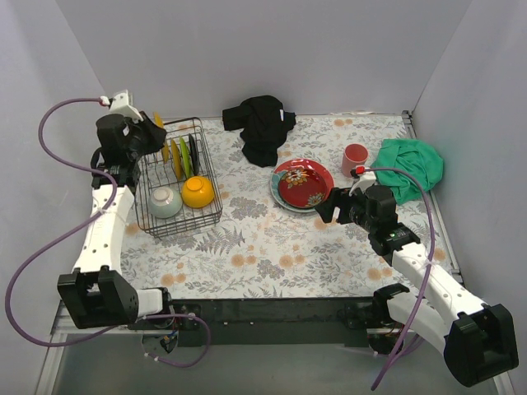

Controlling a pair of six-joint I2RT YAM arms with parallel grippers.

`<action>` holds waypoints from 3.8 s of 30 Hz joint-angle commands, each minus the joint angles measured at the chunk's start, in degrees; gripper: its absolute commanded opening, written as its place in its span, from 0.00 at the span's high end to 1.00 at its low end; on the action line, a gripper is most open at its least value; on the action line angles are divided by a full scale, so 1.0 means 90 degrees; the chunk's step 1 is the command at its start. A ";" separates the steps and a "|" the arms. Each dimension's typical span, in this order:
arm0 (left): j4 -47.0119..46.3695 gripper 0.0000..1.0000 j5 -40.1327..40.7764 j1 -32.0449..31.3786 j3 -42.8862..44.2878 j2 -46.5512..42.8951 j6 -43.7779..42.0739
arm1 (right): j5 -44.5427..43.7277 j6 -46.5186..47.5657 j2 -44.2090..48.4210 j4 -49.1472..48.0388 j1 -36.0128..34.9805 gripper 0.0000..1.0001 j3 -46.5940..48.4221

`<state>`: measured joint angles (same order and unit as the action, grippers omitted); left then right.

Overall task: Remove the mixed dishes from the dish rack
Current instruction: Pick up the plate from the dish rack, then place the plate at the center of the board.

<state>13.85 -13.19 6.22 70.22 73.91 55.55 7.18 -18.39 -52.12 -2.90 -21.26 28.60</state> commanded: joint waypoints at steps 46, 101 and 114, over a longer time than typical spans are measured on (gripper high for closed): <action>-0.0835 1.00 0.5714 -0.9646 -0.1210 0.1572 -0.4521 | 0.1809 -0.1736 -0.0937 0.1152 -0.0011 0.19 0.1256; -0.0083 0.02 0.2228 -0.3489 -0.1444 -0.1132 0.0065 | 0.0169 -0.2136 -0.3719 -0.0547 0.1034 0.99 0.2515; -0.0132 0.02 0.3223 -0.2537 -0.1737 -0.1386 0.0166 | 0.0306 -0.2136 -0.4746 -0.1006 0.1034 0.96 0.2682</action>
<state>12.60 13.28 -17.26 55.16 63.94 56.53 9.67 -37.56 -94.08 -6.81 -12.10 49.65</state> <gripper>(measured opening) 0.981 0.060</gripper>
